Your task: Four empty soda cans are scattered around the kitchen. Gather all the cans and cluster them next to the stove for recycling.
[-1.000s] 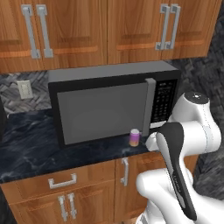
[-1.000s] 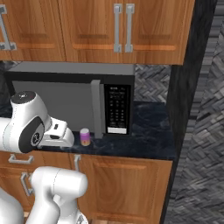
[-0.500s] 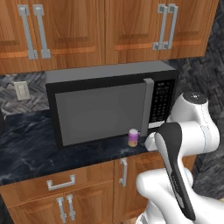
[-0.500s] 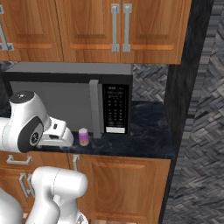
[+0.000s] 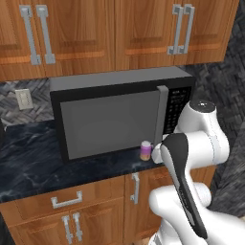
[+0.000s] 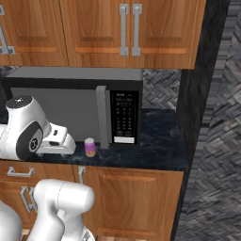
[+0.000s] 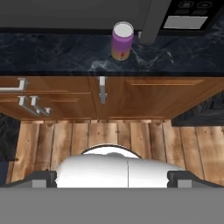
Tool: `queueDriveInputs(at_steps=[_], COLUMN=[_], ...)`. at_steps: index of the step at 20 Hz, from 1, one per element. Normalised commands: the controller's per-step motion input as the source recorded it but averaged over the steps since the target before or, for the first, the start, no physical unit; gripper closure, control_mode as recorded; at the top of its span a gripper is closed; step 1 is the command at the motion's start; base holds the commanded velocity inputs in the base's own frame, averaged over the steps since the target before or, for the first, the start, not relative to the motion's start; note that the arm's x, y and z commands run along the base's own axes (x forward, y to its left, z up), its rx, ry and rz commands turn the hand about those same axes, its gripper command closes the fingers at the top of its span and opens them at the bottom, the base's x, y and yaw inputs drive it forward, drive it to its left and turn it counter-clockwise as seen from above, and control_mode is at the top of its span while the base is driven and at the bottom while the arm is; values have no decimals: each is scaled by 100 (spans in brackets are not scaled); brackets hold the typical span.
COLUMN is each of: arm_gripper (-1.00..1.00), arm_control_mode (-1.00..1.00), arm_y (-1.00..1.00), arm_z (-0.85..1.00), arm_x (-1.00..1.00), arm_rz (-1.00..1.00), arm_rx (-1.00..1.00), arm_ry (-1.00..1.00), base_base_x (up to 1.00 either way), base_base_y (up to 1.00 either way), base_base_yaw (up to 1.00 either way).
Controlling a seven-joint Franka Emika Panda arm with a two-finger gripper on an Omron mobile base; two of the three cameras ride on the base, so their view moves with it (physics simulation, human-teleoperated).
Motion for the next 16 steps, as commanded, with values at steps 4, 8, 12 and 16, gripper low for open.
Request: queueDriveInputs(at_steps=[4,8,12,16], arm_gripper=[-100,-100,-100,-100], arm_control_mode=[-100,-100,-100,-100], arm_y=[8,0,0,0], arm_z=[0,0,0,0], arm_x=[13,13,22,25], arm_rz=[0,0,0,0], arm_rx=[0,0,0,0], arm_ry=[0,0,0,0], base_base_x=[0,0,0,0], base_base_y=[0,0,0,0], base_base_yaw=[0,0,0,0])
